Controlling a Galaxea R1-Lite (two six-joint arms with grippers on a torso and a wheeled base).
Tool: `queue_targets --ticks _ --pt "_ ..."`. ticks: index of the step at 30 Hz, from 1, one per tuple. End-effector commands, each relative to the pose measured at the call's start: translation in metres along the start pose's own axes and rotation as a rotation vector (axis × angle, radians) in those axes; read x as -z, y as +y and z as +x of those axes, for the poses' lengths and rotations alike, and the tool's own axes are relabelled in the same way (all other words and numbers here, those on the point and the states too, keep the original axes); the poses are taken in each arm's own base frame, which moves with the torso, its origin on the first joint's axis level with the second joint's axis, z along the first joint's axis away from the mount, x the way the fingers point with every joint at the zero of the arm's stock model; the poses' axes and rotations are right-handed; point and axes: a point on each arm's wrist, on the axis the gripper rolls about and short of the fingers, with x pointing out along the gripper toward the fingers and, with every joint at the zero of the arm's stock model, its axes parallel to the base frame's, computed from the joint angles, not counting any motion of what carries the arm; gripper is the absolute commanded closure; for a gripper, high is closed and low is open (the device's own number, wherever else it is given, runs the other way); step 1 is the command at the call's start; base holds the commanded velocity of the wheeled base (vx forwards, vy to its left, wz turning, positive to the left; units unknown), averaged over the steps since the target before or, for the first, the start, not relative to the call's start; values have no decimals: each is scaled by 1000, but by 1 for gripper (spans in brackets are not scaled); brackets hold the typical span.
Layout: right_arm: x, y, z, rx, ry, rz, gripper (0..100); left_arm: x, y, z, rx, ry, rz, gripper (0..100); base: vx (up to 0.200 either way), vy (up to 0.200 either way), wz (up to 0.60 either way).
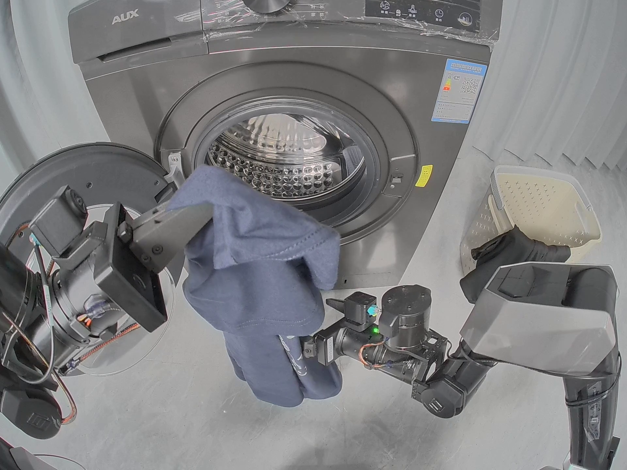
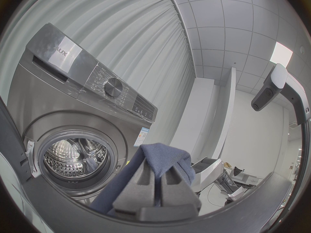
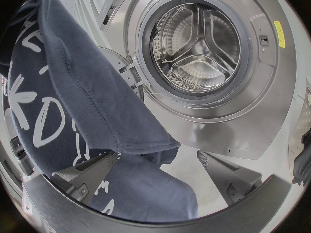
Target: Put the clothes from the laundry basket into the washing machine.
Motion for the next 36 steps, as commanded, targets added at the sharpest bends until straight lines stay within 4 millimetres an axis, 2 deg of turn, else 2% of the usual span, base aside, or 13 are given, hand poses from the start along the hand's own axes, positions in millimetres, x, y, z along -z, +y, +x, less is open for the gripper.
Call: queue_targets --ticks 1,6,16,26,30,36 --pt "-4 -8 -2 19 -10 3 0 -1 1 0 -5 -2 -1 100 0 0 0" --pt "-6 -18 -3 45 -17 7 0 -1 1 0 -4 -5 -9 100 0 0 0" --pt "-9 -16 -4 36 -25 5 0 -2 1 0 -5 -7 -7 100 0 0 0" --pt "6 8 -23 -75 39 -2 0 -5 1 -2 -9 -17 -15 100 0 0 0" --pt "4 23 -21 -121 22 -14 0 -6 1 -2 -8 -21 -13 100 0 0 0" --pt "-4 23 -8 -103 -23 -17 0 -7 1 -2 -7 -24 -13 100 0 0 0"
